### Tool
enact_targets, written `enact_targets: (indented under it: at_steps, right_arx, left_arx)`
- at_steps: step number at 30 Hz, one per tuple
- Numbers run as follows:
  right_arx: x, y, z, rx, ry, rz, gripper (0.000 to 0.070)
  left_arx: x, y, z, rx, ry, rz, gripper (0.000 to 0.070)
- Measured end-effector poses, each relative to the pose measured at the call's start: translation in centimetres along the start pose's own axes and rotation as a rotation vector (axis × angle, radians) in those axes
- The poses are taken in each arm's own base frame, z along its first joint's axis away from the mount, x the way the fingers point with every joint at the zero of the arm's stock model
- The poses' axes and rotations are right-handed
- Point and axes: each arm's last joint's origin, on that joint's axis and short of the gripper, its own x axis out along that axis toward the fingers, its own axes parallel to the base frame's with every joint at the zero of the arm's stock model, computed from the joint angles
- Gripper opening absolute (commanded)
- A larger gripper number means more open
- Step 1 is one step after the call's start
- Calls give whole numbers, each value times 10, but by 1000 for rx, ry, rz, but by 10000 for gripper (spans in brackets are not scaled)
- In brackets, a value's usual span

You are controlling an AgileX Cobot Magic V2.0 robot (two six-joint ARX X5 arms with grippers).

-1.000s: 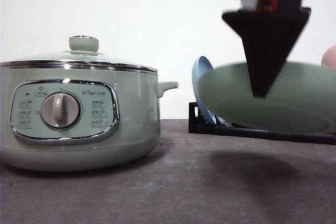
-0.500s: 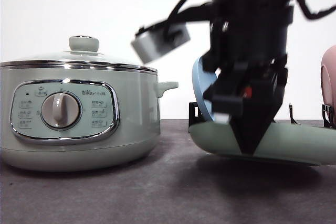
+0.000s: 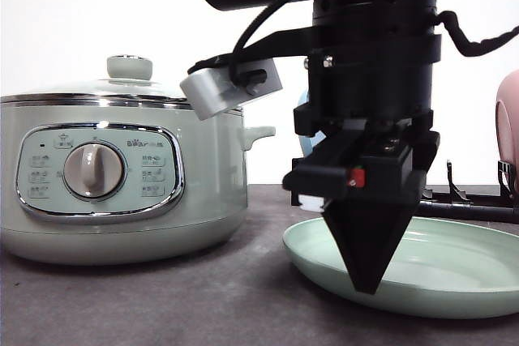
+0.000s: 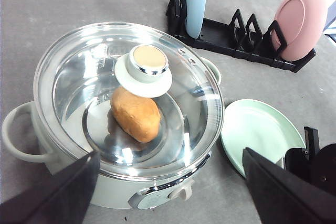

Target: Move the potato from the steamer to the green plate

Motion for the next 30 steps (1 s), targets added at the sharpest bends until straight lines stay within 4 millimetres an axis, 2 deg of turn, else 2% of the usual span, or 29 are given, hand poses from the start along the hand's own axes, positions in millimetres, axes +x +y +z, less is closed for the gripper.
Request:
enact_targets:
  at_steps: [8, 12, 21, 26, 30]
  right_arx:
    - [-1, 0, 0, 1, -2, 0, 261]
    - [-12, -4, -2, 9, -31, 2, 261]
    - [-88, -42, -1, 135, -310, 56, 261]
    - [-131, -73, -6, 206, -509, 179, 261]
    - [-157, -95, -11, 234, -654, 302, 261]
  left_arx:
    - [0, 0, 0, 0, 0, 0, 556]
    - [0, 0, 0, 0, 0, 0, 556]
    - [0, 0, 0, 0, 0, 0, 556]
    - [0, 0, 0, 0, 0, 0, 556]
    - [0, 0, 0, 0, 0, 0, 556]
